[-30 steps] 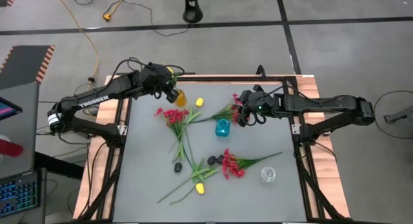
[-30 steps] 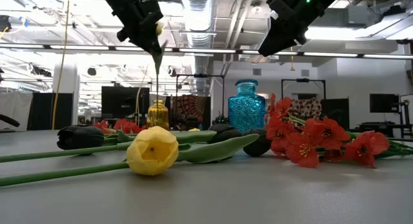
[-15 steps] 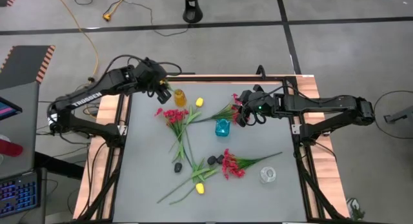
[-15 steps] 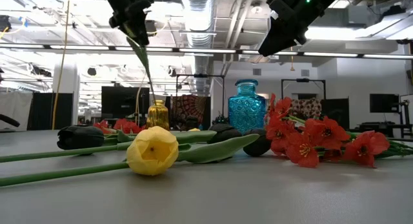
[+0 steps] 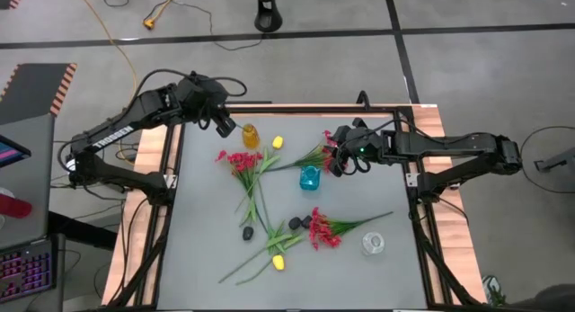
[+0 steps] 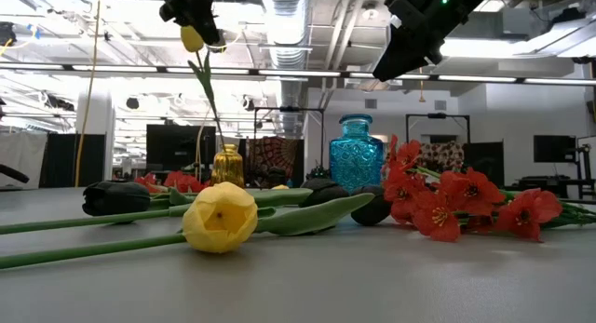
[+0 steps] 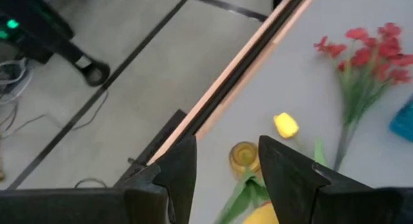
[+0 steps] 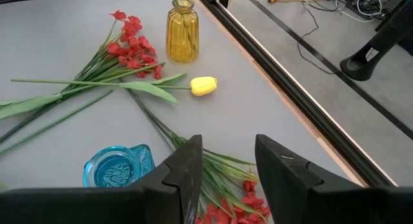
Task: Sort flowers into vase by color
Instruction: Put the top yellow flower into the yellow vase
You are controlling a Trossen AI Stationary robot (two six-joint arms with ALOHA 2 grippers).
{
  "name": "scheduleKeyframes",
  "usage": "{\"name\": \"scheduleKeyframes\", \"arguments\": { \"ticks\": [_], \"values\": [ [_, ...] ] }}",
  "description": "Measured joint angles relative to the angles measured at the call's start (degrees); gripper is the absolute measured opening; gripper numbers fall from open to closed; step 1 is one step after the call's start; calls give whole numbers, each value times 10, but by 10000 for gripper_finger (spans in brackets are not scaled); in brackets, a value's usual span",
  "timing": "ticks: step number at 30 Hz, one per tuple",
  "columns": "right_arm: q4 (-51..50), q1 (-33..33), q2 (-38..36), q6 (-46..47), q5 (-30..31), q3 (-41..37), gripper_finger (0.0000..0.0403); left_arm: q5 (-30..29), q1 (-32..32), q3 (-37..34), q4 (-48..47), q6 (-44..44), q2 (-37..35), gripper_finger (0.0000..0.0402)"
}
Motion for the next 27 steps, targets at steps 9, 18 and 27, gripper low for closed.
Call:
{"name": "scheduleKeyframes", "arguments": {
  "ticks": [9, 18, 27],
  "values": [
    [0, 0, 0, 0, 0, 0, 168, 79, -66, -5, 64, -3, 0, 155],
    [0, 0, 0, 0, 0, 0, 168, 56, -204, -25, 70, -30, 17, 155],
    [0, 0, 0, 0, 0, 0, 168, -2, -327, -25, 62, -114, 91, 155]
  ]
}}
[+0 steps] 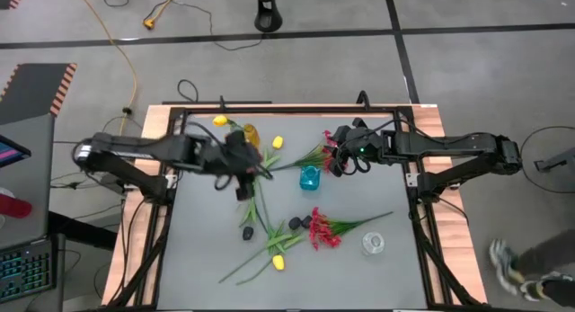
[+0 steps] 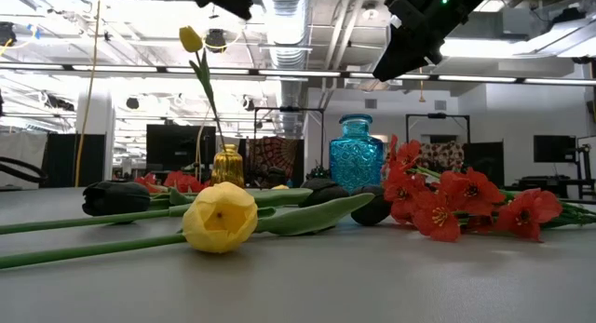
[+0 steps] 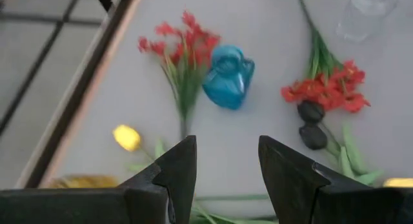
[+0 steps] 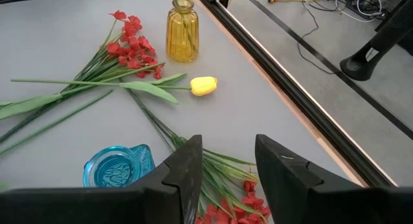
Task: Sort flowers into vase by color
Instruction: Put the top yellow flower into the yellow vase
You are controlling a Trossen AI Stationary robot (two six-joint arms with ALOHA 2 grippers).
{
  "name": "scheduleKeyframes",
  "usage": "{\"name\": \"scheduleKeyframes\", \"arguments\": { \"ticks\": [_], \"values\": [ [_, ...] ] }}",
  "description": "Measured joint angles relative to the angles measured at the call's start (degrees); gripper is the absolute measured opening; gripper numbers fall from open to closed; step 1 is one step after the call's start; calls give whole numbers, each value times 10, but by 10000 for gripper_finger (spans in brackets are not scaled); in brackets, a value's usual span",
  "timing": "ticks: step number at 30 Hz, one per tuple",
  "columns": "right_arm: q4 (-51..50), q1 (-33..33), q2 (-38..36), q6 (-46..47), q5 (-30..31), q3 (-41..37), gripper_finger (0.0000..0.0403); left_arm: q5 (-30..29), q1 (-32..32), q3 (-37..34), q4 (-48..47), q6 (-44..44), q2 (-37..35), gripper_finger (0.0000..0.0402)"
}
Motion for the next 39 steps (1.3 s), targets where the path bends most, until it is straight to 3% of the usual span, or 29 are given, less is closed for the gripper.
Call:
{"name": "scheduleKeyframes", "arguments": {
  "ticks": [10, 19, 25, 39],
  "values": [
    [0, 0, 0, 0, 0, 0, 168, -74, -39, 0, -52, -132, 162, 155],
    [-6, 0, 0, -6, 0, 0, 168, -108, -3, 0, -58, -137, 275, 155],
    [-6, 0, 0, -6, 0, 0, 168, -120, 28, -7, -53, -125, 308, 155],
    [-11, 0, 0, -6, 1, 0, 168, -108, 78, -124, 80, -91, 305, 155]
  ]
}}
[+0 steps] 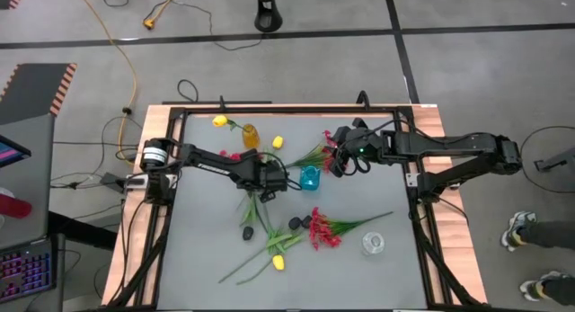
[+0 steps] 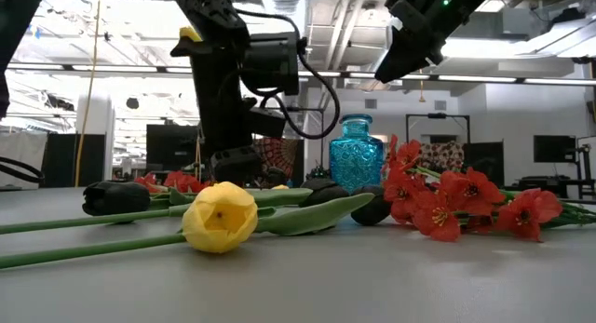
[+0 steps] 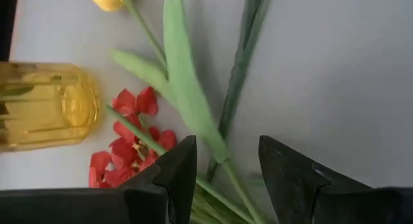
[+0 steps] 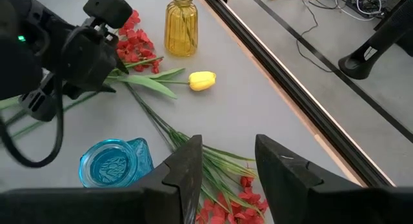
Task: Sort flowers into vase by color
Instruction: Put the top yellow flower into the yellow vase
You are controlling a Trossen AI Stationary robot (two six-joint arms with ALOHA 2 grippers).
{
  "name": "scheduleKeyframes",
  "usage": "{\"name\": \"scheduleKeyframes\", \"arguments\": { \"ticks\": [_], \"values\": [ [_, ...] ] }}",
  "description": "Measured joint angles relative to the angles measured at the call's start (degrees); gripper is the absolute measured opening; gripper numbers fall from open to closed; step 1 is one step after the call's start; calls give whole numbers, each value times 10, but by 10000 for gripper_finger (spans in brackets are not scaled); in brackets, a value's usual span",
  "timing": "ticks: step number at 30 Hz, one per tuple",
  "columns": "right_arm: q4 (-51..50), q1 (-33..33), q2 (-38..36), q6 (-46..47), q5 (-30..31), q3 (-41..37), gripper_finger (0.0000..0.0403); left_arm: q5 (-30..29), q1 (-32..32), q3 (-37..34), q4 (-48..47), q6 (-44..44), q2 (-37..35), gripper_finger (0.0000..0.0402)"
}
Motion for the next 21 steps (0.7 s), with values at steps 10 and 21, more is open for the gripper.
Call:
{"name": "scheduleKeyframes", "arguments": {
  "ticks": [10, 21],
  "values": [
    [0, 0, 0, 0, 1, 0, 168, 6, 6, -6, 2, 6, 0, 132],
    [-6, 0, 0, 0, 2, 0, 168, 10, 7, -6, 2, 12, 0, 28]
  ]
}}
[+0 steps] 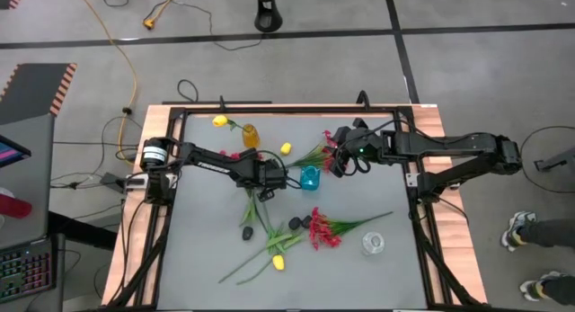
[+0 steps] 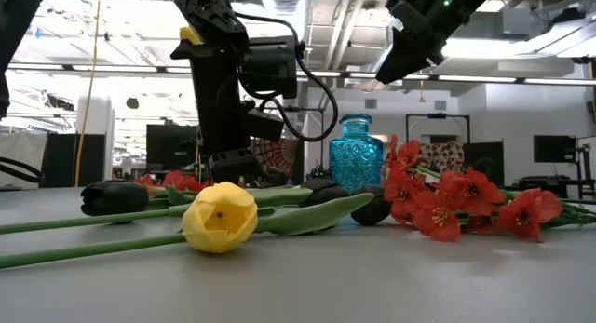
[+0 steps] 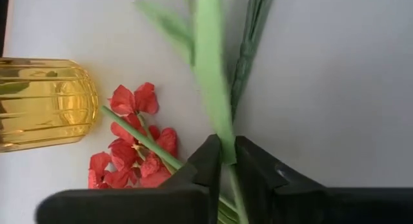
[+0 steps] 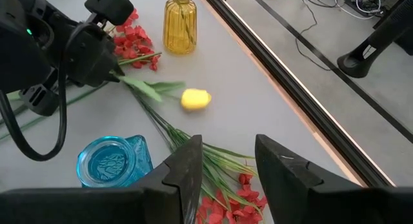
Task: Sort flowers into vase by color
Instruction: Put the top yellow flower into the yellow vase
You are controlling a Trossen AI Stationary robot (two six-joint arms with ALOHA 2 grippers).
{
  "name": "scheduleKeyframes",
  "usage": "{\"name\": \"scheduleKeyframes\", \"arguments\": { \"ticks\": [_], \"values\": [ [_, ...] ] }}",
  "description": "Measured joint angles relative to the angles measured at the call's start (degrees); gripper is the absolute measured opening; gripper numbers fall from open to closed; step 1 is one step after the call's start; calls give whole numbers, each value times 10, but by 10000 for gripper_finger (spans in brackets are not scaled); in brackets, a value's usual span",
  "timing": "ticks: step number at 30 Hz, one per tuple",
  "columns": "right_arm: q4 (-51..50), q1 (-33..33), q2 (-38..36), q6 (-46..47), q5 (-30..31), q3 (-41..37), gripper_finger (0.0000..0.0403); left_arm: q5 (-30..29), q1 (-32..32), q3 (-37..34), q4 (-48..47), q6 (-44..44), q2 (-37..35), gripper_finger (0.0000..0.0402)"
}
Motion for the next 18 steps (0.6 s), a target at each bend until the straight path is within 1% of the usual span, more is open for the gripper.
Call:
{"name": "scheduleKeyframes", "arguments": {
  "ticks": [4, 11, 18],
  "values": [
    [-1, 0, 0, 0, 0, 0, 168, 6, 0, 0, 0, 0, 0, 5],
    [-1, 0, 0, 0, 0, 0, 168, 15, 0, 0, -2, -2, -5, 4],
    [-1, 0, 0, 0, 0, 0, 168, 17, 0, 0, -4, -2, -56, 1]
  ]
}}
